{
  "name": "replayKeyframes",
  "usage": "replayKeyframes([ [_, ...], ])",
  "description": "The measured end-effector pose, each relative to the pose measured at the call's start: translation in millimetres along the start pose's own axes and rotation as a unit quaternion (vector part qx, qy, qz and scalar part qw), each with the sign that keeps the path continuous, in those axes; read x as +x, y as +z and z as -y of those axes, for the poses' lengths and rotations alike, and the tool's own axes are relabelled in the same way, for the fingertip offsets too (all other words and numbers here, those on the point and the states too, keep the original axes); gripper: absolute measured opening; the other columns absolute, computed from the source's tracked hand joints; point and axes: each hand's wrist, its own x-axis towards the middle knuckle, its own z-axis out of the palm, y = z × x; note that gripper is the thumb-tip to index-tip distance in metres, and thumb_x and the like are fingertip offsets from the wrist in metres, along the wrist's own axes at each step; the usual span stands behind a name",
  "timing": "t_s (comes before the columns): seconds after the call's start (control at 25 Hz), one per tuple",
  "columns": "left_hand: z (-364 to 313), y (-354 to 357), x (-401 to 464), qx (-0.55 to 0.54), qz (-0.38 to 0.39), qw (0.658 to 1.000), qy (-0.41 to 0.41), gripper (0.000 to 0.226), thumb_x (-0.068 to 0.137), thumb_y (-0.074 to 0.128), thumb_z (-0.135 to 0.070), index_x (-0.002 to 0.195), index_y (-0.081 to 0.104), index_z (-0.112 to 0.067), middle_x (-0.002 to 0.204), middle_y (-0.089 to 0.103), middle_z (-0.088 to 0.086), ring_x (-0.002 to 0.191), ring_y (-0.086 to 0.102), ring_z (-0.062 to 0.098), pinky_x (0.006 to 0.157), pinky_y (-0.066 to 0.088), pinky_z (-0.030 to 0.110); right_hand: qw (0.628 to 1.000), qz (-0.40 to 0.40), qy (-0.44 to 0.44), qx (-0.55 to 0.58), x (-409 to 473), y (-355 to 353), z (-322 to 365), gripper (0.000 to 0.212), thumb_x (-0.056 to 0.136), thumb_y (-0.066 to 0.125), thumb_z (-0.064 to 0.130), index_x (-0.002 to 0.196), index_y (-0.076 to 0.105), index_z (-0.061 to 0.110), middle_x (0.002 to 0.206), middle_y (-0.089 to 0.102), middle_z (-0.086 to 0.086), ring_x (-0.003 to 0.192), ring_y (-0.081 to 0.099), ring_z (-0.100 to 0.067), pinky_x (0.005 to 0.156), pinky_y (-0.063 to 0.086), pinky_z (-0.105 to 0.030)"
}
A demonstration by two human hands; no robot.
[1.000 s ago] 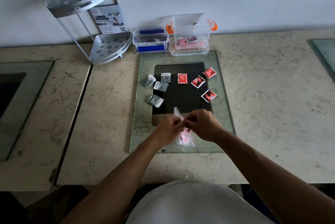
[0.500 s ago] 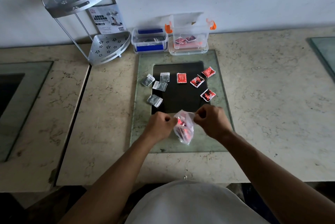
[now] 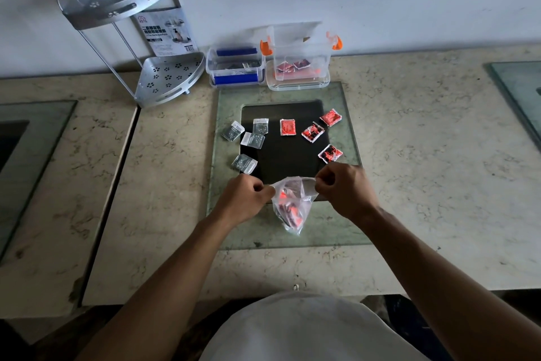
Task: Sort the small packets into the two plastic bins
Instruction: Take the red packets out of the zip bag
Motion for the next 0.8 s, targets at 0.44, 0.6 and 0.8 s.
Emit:
replayKeyframes([
  [0.44, -12, -1, 2, -0.092, 0.010, 0.996, 0.014, 0.040, 0.069, 0.053, -0.042, 0.053, 0.058, -0.005, 0.043, 0.049, 0.003, 0.041, 0.040, 0.008, 0.046, 0.033, 0.028, 0.999, -0.031, -0.031, 0.015, 9, -4, 7, 0.007, 0.082, 0.072, 0.016, 0.079, 0.077, 0.018, 0.068, 0.070, 0.010, 0.058, 0.058, 0.005, 0.052, 0.042, -0.006],
  [0.6, -7, 4, 1, -0.150, 0.001, 0.989, 0.000, 0.040, 0.074, 0.052, -0.039, 0.054, 0.053, -0.005, 0.048, 0.048, 0.007, 0.046, 0.043, 0.010, 0.052, 0.035, 0.030, 0.998, -0.023, -0.011, 0.050, 7, -3, 7, 0.007, 0.085, 0.072, 0.022, 0.079, 0.077, 0.020, 0.062, 0.064, 0.018, 0.057, 0.061, 0.005, 0.054, 0.045, -0.007],
  [0.8, 11, 12, 4, -0.202, -0.013, 0.978, -0.039, 0.028, 0.088, 0.049, -0.030, 0.062, 0.059, -0.029, 0.045, 0.054, -0.006, 0.040, 0.049, 0.009, 0.045, 0.040, 0.028, 0.998, -0.019, 0.040, 0.053, 10, 0, 3, 0.025, 0.093, 0.058, 0.028, 0.079, 0.072, 0.014, 0.062, 0.067, 0.004, 0.060, 0.065, -0.013, 0.058, 0.053, -0.032],
])
